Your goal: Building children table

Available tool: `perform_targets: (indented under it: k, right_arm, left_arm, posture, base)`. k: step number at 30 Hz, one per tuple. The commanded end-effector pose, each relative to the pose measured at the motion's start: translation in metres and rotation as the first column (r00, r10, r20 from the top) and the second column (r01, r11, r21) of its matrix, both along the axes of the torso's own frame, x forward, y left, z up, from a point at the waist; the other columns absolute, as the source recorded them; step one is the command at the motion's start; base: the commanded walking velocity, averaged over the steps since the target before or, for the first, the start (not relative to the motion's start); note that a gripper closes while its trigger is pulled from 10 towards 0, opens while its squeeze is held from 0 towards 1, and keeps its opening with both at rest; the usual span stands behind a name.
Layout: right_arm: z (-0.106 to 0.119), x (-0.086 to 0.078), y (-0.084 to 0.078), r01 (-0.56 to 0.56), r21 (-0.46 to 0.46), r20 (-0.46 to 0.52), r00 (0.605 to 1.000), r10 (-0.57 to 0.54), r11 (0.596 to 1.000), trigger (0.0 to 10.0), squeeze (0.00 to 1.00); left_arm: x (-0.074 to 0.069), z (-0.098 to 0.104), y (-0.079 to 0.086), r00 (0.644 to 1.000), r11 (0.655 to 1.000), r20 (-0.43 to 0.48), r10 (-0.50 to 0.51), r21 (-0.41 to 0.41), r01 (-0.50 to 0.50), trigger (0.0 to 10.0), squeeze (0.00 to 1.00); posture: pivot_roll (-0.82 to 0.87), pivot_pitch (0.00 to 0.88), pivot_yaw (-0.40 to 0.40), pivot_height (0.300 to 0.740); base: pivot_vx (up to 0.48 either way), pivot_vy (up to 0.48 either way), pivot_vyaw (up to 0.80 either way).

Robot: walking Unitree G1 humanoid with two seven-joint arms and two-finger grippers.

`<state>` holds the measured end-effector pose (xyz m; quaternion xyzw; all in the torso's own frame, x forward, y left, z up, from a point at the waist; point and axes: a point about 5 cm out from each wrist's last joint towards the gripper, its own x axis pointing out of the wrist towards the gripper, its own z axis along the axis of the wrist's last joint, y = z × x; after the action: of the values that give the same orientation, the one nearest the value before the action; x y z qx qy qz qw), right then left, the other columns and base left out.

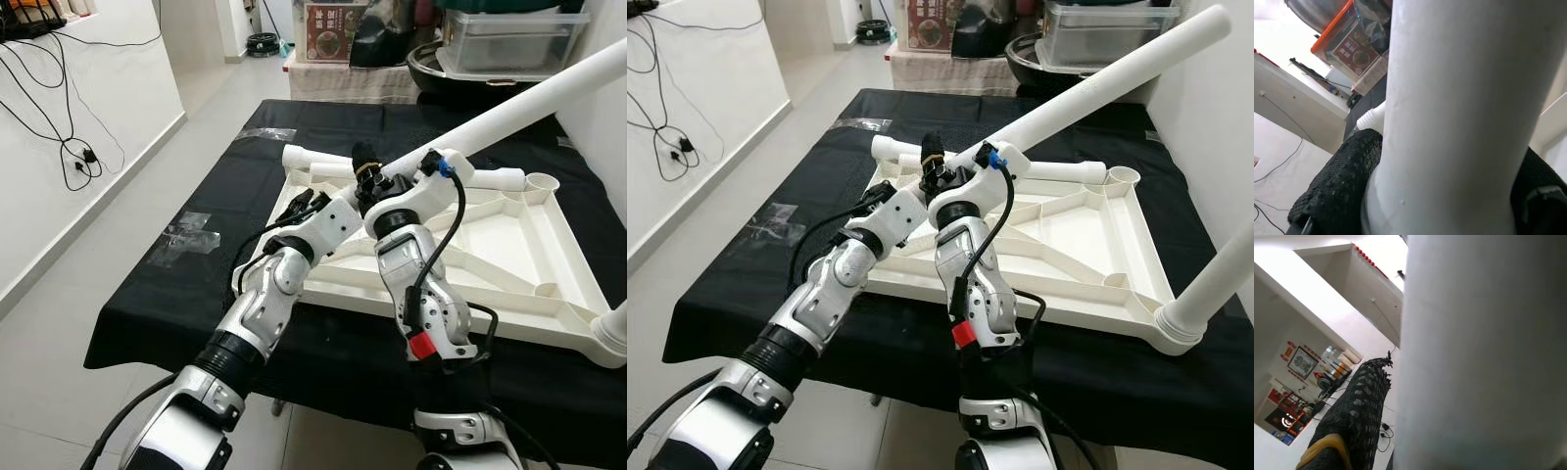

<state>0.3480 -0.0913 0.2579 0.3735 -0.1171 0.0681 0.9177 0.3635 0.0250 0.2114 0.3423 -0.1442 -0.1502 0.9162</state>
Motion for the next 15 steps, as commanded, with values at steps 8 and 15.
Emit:
perform_targets:
  k: [8, 15]
  right_arm:
    - [-0.0020, -0.0030, 0.0295, -0.075, 0.114, -0.021, 0.997, 0.077, 0.991, 0.0, 0.00]
    - [-0.0023, -0.0006, 0.0259, -0.060, 0.126, -0.020, 0.998, 0.063, 0.990, 0.0, 0.00]
  left_arm:
    - [-0.0049, 0.0010, -0.0057, 0.999, 0.999, 0.020, -0.033, -0.001, 0.033, 10.0, 0.00]
    - [-0.0081, -0.0020, -0.0075, 0.999, 0.999, 0.017, -0.037, -0.003, 0.038, 10.0, 0.00]
  posture:
    - [0.04, 0.076, 0.015, 0.740]
    - [0.04, 0.077, 0.015, 0.740]
  base:
    - [0.000, 0.000, 0.00]
    - [0.000, 0.000, 0.00]
